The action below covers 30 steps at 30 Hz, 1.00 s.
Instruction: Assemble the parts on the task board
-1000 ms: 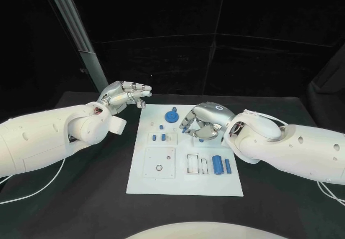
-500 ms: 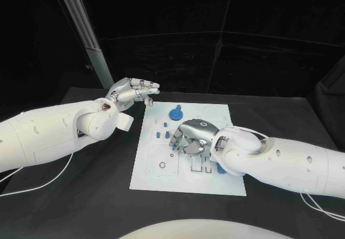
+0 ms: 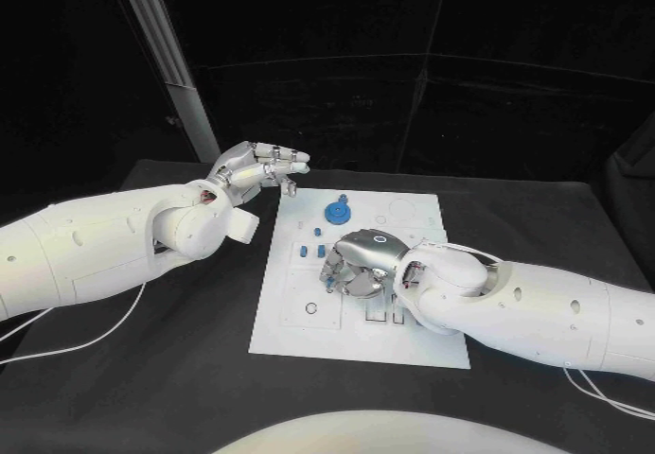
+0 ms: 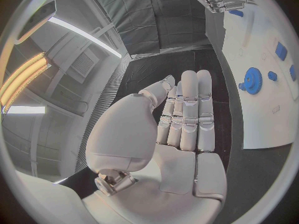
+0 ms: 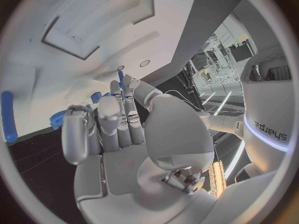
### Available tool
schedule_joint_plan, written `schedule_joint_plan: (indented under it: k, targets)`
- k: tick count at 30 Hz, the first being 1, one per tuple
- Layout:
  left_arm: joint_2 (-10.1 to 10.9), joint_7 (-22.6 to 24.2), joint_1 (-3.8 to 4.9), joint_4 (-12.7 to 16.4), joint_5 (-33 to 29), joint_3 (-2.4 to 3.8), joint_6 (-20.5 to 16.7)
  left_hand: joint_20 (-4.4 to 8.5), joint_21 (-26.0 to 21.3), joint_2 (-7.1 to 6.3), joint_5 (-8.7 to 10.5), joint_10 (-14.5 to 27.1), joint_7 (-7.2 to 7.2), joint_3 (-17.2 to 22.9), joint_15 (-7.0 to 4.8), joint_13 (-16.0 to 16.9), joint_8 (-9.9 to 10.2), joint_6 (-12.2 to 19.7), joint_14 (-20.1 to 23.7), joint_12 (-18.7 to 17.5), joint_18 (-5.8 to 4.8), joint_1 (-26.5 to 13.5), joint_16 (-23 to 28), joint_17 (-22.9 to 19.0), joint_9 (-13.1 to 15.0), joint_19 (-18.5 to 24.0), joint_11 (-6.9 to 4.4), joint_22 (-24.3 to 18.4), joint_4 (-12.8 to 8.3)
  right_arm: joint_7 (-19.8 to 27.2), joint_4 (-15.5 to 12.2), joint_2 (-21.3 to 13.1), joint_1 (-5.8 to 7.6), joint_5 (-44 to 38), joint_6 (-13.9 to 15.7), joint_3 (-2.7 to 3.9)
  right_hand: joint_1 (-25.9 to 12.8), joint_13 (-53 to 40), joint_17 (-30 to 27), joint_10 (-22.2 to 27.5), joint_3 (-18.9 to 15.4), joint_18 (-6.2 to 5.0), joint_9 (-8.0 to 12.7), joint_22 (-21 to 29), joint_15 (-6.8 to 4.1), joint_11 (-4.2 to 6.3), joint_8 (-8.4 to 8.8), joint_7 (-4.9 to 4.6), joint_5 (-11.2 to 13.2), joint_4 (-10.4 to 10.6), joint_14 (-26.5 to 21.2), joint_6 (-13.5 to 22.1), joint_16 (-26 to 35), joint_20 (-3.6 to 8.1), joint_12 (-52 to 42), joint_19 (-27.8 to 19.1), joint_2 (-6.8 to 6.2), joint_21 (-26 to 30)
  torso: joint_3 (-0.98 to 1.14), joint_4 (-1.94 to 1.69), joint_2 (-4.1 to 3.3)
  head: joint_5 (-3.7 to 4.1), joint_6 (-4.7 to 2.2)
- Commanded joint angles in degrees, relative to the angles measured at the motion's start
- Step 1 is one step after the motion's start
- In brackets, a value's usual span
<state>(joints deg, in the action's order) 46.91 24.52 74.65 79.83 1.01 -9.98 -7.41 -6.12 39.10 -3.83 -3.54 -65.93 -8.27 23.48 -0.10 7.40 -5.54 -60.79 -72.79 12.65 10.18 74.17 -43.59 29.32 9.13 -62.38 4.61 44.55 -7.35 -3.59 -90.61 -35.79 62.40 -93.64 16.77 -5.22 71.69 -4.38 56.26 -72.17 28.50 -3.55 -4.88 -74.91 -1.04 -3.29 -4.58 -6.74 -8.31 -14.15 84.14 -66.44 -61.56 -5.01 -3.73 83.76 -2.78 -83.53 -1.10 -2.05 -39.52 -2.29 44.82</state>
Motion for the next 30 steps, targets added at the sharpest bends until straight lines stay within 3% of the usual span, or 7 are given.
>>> schedule_joint_plan:
  k: [1, 30]
  targets:
    - [-0.1, 0.4, 0.09, 0.0, -0.3, 0.04, 0.7, -0.05, -0.3, 0.31, 0.35, 0.4, -0.32, -0.5, 0.20, 0.0, 0.2, -0.2, 0.2, 0.2, 0.29, -0.1, 0.2, 0.0, 0.1, -0.5, 0.10, -0.1, 0.0, -0.4, -0.1, 0.0, 0.03, -1.3, -1.0, 0.02, 0.0, 0.0, 0.0, 0.1, 0.2, 1.17, 0.0, -5.2, -0.27, -0.08, 0.26, -0.19, -0.3, -0.1, 1.2, -0.2, -0.3, 0.14, 0.3, 1.0, 0.51, -0.1, 0.00, 0.03, 0.02, -0.13, 0.21]
    - [-0.1, 0.1, 0.09, -0.5, -0.3, 0.03, 0.9, -0.06, -0.4, 0.34, 0.35, 0.4, -0.32, -0.5, 0.22, 0.1, 0.3, -0.2, 0.2, 0.2, 0.28, -0.2, 0.2, -0.1, 0.1, -0.5, 0.11, -0.1, 0.0, -0.3, -0.2, -0.2, 0.00, -1.4, -2.3, 0.02, -0.2, 0.1, 0.0, 0.2, 0.2, 1.17, 0.0, -5.2, -0.23, -0.12, 0.33, -0.22, -0.3, 0.0, 1.1, -0.2, -0.4, 0.11, 0.2, 1.0, 0.64, -0.1, -0.04, 0.00, 0.03, -0.40, 0.61]
